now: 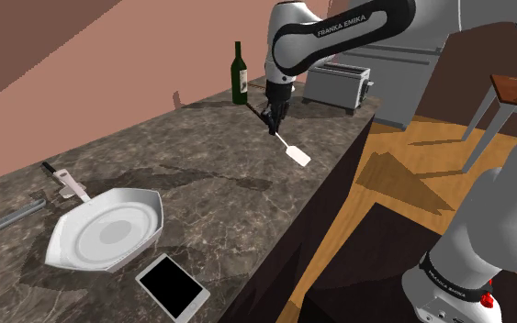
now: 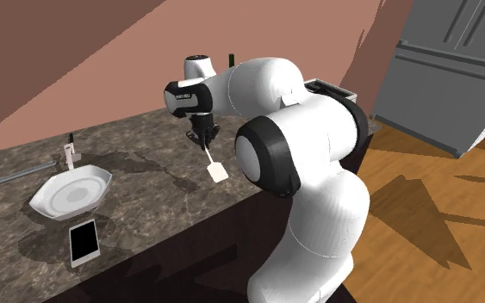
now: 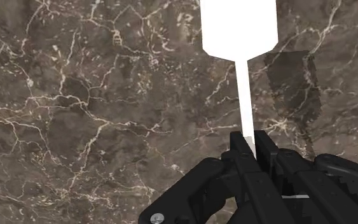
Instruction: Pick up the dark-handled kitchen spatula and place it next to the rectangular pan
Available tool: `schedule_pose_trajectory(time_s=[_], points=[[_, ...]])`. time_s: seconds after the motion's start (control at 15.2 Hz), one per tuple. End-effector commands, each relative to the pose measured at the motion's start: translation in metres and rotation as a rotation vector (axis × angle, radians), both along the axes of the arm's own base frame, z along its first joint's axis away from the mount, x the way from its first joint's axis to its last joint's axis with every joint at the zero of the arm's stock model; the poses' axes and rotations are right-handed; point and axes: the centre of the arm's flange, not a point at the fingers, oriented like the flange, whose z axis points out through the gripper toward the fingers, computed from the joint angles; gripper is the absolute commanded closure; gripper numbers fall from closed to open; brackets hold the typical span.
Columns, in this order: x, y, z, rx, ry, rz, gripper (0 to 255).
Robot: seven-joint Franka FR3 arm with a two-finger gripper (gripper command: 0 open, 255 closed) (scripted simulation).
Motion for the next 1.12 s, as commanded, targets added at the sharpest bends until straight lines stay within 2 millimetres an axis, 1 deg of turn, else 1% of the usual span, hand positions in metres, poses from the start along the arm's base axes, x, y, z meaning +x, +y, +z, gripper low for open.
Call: schedule_pose_trajectory(time_s=[0.0,0.92,0.99,1.06], points=[[0.000,0.029,0.000,0.000,0.000,-0.001,255],[-0.007,0.213,0.000,0.000,0.000,-0.001,255],[-0.008,0.220,0.000,0.000,0.000,-0.001,255],[-0.008,0.220,-0.005,0.000,0.000,-0.001,255]])
